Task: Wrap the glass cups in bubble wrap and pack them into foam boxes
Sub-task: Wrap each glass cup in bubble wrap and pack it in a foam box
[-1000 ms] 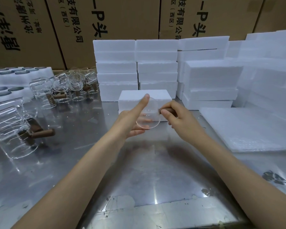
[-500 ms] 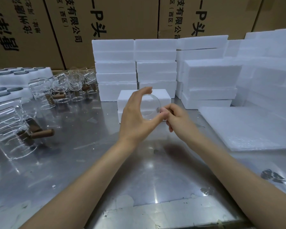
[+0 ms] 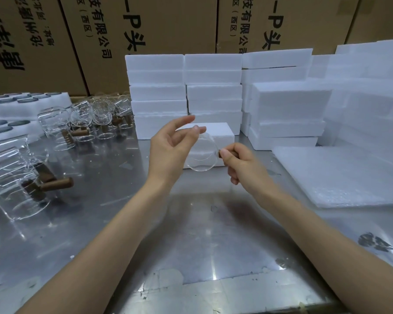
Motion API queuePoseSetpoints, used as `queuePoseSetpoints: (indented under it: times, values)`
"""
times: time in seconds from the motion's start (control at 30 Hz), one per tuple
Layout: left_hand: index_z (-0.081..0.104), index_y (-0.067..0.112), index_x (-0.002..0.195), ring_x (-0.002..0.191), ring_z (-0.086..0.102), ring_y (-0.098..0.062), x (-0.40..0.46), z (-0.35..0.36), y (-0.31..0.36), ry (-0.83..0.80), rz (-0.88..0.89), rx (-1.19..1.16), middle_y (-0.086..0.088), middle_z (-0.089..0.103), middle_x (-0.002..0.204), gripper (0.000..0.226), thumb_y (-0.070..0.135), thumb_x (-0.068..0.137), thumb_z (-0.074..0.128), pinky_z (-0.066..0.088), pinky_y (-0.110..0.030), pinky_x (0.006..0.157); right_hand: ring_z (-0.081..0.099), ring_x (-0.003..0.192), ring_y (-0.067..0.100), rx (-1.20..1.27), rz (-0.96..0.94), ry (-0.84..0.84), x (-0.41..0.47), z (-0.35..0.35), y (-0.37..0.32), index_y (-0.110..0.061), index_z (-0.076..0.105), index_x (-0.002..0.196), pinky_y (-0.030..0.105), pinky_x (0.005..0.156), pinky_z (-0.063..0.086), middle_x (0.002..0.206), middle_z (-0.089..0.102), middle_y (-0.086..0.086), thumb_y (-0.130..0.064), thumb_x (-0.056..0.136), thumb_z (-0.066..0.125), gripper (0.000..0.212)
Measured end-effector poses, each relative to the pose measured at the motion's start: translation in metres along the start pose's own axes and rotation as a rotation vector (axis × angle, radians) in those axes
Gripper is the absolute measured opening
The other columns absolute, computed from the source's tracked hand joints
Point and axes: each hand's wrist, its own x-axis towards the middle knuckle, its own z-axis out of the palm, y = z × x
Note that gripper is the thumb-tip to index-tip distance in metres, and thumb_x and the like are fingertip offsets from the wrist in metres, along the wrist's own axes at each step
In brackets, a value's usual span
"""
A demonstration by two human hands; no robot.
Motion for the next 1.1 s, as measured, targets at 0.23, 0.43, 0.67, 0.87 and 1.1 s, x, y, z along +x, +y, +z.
queuePoseSetpoints:
  times: [0.23,0.43,0.67,0.87,1.1]
  values:
    - [0.068,0.014,0.116,0.12,0.057,-0.006,0.008,-0.018,0.004,-0.322,-0.032,0.025,0.003,0.069,0.119,0.025,0.01,0.095,0.055,0.04,-0.022,0.104,0.027,0.039,0.007,0.177,0.11,-0.073,0.003,-0.017,-0.005,-0.015,0.051,0.075,0.017,0.04,0.027,0.071,0.043,0.0,-0.019,0.099,0.045,0.025]
    - [0.059,0.011,0.128,0.127,0.051,-0.005,0.009,-0.027,0.01,-0.485,-0.03,0.01,0.003,0.062,0.131,0.044,0.0,0.086,0.065,0.039,-0.021,0.106,0.024,0.04,0.007,0.228,0.127,-0.146,0.004,-0.024,-0.004,-0.015,0.056,0.077,0.017,0.041,0.025,0.066,0.043,-0.002,-0.022,0.099,0.045,0.026]
    - [0.057,0.019,0.123,0.119,0.055,-0.001,-0.001,-0.012,0.011,-0.37,0.115,0.222,0.003,0.062,0.125,0.054,0.002,0.077,0.077,0.038,-0.014,0.103,0.028,0.036,0.006,0.196,0.106,-0.13,0.005,-0.019,-0.002,-0.016,0.054,0.074,0.018,0.039,0.029,0.066,0.041,-0.001,-0.021,0.1,0.044,0.029]
    - [0.059,0.019,0.118,0.107,0.052,0.005,-0.005,-0.002,0.002,-0.232,0.307,0.465,0.009,0.058,0.113,0.051,0.022,0.073,0.083,0.038,-0.01,0.093,0.03,0.034,0.007,0.134,0.067,-0.094,0.005,-0.013,0.002,-0.01,0.052,0.076,0.019,0.039,0.031,0.065,0.043,0.0,-0.019,0.101,0.043,0.027]
    - [0.057,0.018,0.099,0.097,0.056,0.001,-0.01,0.009,-0.01,-0.015,0.323,0.446,0.015,0.058,0.097,0.04,0.027,0.071,0.084,0.041,-0.011,0.085,0.036,0.036,0.007,-0.031,-0.039,-0.038,0.003,-0.005,0.005,-0.012,0.049,0.077,0.023,0.043,0.034,0.06,0.05,-0.008,-0.018,0.101,0.043,0.025]
